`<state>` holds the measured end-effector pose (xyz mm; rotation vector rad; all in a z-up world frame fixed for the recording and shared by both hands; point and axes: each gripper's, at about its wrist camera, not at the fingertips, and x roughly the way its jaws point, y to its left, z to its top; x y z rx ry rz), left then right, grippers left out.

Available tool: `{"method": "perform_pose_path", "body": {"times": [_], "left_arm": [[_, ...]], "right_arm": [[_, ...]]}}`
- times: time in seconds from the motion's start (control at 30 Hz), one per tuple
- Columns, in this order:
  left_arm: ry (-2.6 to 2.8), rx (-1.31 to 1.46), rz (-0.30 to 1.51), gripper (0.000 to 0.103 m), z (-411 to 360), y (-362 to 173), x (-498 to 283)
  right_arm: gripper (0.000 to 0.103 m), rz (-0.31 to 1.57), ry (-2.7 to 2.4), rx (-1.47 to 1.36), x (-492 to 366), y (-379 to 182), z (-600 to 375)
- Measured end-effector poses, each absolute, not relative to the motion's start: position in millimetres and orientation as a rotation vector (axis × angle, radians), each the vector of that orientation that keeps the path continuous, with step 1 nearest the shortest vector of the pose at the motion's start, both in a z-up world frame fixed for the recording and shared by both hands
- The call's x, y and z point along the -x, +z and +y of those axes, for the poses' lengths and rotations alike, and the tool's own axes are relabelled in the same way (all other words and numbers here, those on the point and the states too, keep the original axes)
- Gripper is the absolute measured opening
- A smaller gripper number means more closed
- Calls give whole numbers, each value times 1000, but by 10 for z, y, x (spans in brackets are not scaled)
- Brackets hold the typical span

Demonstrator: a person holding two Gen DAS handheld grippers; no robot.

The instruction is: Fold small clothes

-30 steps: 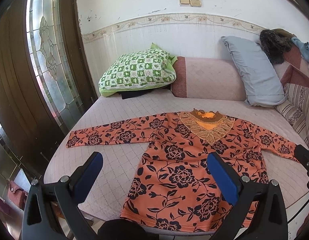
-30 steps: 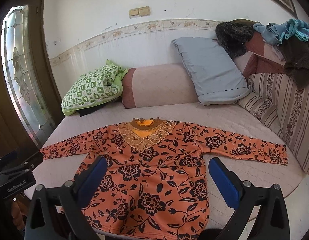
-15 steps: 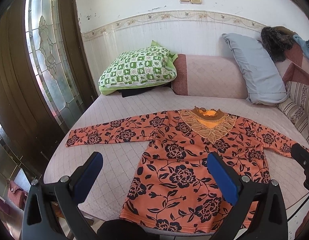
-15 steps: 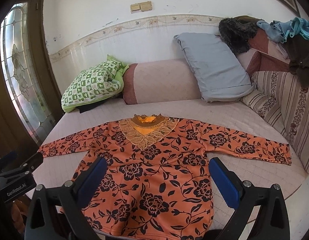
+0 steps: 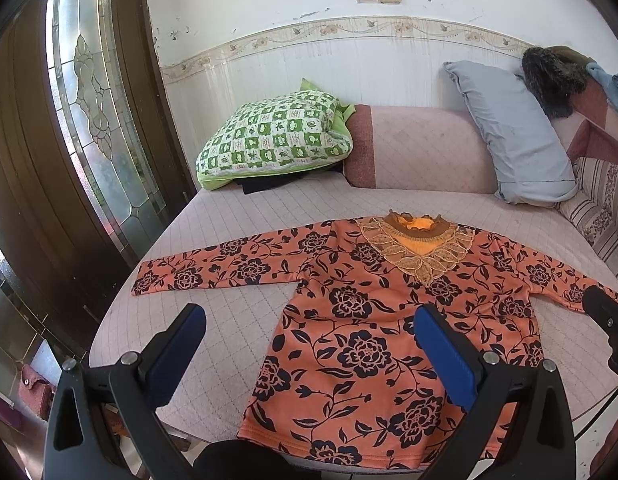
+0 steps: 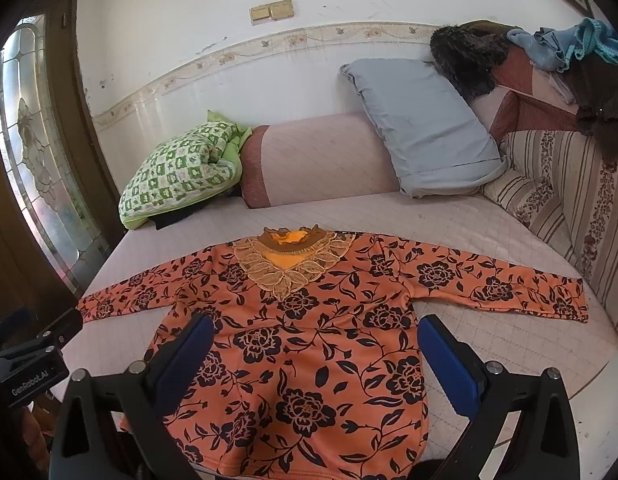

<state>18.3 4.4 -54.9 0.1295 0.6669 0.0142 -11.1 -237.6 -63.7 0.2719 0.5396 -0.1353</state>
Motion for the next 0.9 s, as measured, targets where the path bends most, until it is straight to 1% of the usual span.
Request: {"method": "perform_pose_path", "body": {"times": [0.57, 0.73, 0.9], "left_arm": [[12, -154, 686, 103, -121, -630, -338], [-5, -190, 713, 103, -272, -724, -424], [-24, -237, 756, 103, -506, -884, -537]], "right_arm": [[103, 546, -165, -315, 32, -729, -2599], [103, 547, -211, -373, 27, -863, -2927], [103, 553, -311, -470, 58, -1159, -3501]]}}
